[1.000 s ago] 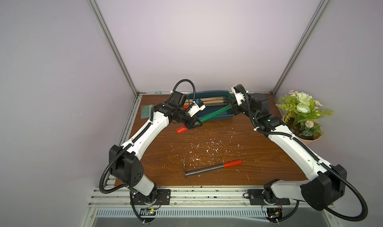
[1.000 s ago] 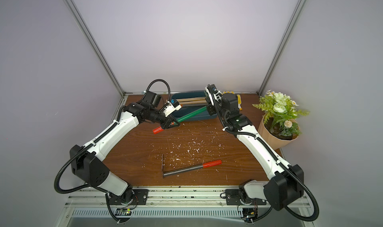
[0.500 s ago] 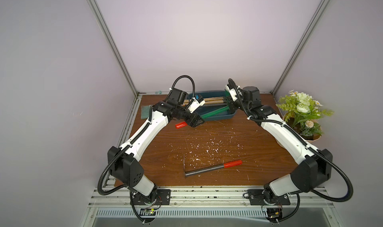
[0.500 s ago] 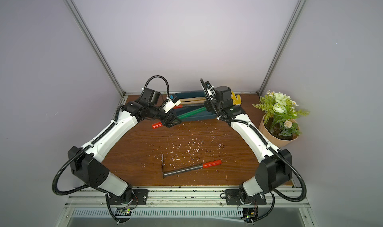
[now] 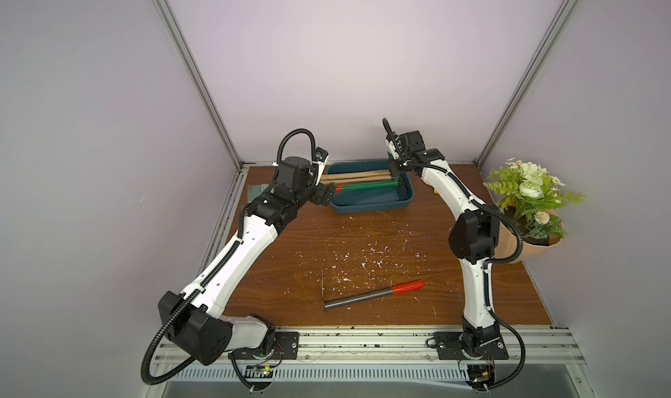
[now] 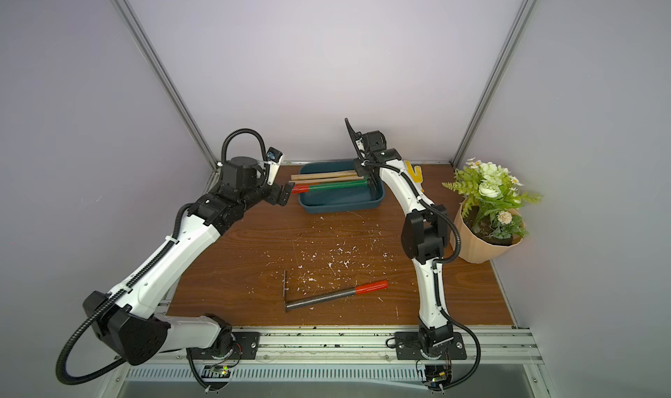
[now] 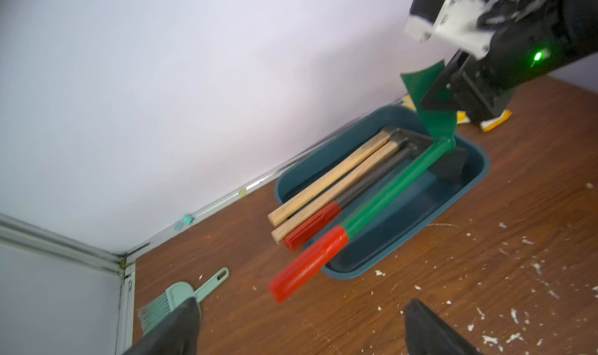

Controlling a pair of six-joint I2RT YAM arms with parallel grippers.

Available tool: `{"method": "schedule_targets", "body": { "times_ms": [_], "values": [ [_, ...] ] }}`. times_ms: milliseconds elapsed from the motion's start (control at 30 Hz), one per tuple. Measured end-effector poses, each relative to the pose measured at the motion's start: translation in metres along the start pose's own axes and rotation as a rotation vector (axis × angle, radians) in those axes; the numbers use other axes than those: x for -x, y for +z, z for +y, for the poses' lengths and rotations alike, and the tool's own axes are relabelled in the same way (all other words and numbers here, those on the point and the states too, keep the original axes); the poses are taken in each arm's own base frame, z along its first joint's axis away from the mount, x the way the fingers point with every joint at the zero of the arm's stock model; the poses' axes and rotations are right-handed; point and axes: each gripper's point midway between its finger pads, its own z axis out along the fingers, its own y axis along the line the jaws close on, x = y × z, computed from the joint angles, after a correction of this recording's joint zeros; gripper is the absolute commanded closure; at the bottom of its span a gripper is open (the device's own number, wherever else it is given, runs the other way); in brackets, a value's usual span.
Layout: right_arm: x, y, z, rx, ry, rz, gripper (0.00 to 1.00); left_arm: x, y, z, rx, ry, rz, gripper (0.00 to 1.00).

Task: Put the small hoe into the storage box
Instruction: Place the hoe in the storage box.

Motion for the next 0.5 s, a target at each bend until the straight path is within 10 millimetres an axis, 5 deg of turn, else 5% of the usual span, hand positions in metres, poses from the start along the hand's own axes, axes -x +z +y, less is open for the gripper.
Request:
{"method": "schedule_targets", "body": {
  "times_ms": [200,500],
  "values": [
    [-0.031,0.038,-0.019,-0.016,0.041,0.103,1.0,-0.023,0.012,0.005,0.042,0.011,0.08,0.01],
    [-0.046,0.043,-0.017,0.018,0.027,0.151,1.0,-0.027,0.012,0.013,0.059,-0.008,0.088,0.01]
  ]
}}
